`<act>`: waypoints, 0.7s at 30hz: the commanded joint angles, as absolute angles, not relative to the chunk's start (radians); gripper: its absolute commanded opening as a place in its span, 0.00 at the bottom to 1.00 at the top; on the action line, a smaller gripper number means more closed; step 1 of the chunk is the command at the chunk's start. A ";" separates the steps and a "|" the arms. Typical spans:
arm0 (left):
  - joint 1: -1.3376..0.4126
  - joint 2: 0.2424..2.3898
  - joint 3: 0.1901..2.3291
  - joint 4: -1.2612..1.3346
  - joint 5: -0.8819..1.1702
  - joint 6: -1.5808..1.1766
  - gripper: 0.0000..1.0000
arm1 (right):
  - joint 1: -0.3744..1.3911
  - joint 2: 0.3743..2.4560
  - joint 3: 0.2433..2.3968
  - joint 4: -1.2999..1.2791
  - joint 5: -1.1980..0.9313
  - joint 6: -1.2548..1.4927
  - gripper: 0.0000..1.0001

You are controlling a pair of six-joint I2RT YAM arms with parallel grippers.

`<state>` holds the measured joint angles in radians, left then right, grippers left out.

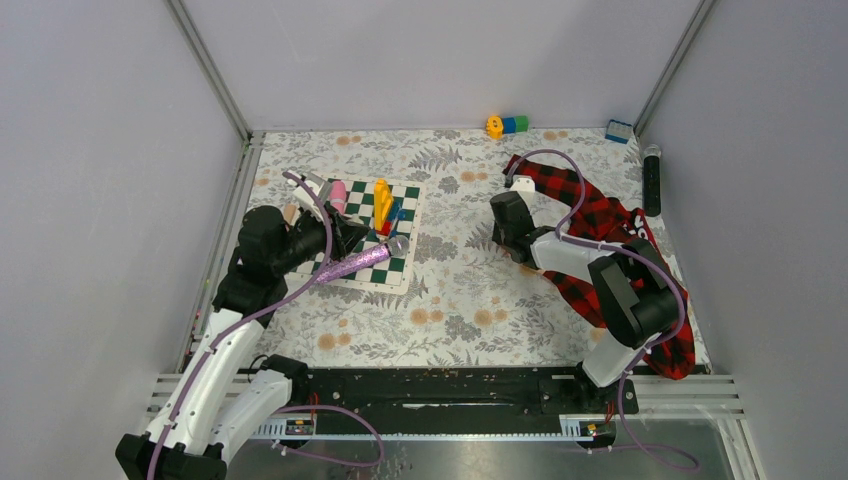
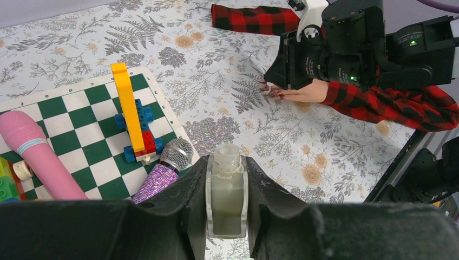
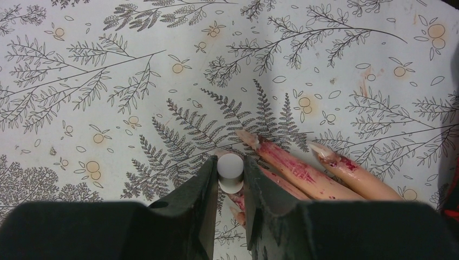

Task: Paint the nails
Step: Paint the nail polish on the nail.

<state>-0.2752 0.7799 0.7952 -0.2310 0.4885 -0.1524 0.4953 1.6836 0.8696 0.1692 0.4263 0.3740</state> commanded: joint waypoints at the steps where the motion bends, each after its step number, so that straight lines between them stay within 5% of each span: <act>1: -0.269 0.758 0.795 -0.164 0.493 -0.161 0.00 | 0.500 1.645 0.868 0.183 0.443 0.338 0.00; 21: -0.269 0.753 0.794 -0.164 0.494 -0.163 0.00 | 0.565 1.666 0.922 0.141 0.522 0.230 0.00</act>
<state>-0.2752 0.7719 0.7910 -0.2298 0.4889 -0.1577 0.5510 1.6836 0.8791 0.1474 0.4660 0.2584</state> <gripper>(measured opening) 0.261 0.269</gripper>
